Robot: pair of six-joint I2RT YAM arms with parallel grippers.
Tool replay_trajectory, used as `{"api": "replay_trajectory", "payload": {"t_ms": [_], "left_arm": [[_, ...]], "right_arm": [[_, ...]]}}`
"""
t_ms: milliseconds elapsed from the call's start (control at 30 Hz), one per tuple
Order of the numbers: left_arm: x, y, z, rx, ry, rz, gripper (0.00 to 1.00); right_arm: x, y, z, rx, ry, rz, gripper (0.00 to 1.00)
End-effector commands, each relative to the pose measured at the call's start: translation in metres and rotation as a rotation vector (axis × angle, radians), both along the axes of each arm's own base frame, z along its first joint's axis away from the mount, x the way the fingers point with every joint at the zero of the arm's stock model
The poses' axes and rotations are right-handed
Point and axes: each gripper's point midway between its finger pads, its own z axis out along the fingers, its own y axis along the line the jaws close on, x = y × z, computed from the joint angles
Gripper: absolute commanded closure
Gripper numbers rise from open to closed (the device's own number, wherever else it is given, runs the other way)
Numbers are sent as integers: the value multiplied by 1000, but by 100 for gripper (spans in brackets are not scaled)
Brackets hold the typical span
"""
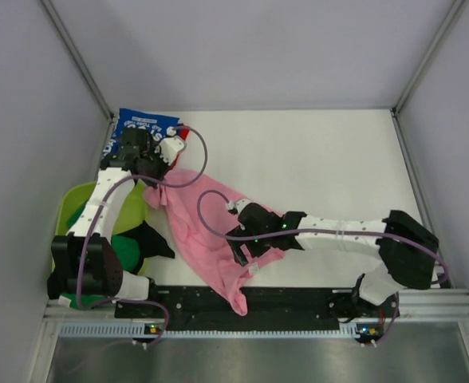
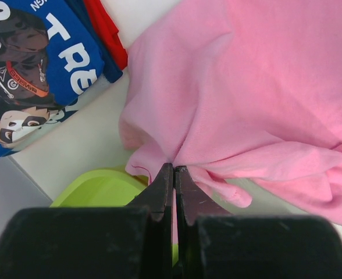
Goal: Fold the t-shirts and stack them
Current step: Flatten out the tshirt
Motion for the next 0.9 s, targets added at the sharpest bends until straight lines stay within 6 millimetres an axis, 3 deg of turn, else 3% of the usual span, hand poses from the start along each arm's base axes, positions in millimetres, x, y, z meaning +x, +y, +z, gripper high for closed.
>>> {"api": "replay_trajectory", "payload": {"t_ms": [0,67,100,200,333,400,500,533,633,733,800,867], "left_arm": [[-2,-3,10,-20,-41,-2,100],[-3,-1,11,-12,-45,-1,100],[-3,-1,11,-6,-48,0,100],[-5,2,11,9,-48,-1,100],[-6,3,14,20,-57,-7,100],[-5,1,14,9,-55,-10,100],[2,-12,25,-44,-74,-54,100],[8,-16,36,-64,-96,-66,100],[27,-23,68,-108,-168,-62,100],[40,-29,94,-150,-226,-47,100],[35,-40,95,-189,-223,-98,100],[30,-46,81,-193,-204,-143,100]], "right_arm": [[37,21,-16,-33,-106,-110,16],[25,38,-30,-15,-41,-16,29],[19,46,-36,-10,-3,21,42],[33,34,-40,-58,-33,-51,98],[78,-24,-10,-111,-151,-249,100],[112,-64,21,-108,-239,-355,100],[157,-115,85,-70,-392,-470,100],[170,-129,115,-42,-460,-495,100],[199,-155,191,-46,-655,-532,100],[198,-163,238,-69,-751,-487,100],[186,-156,242,-52,-759,-378,100],[167,-144,229,-48,-745,-238,100]]}}
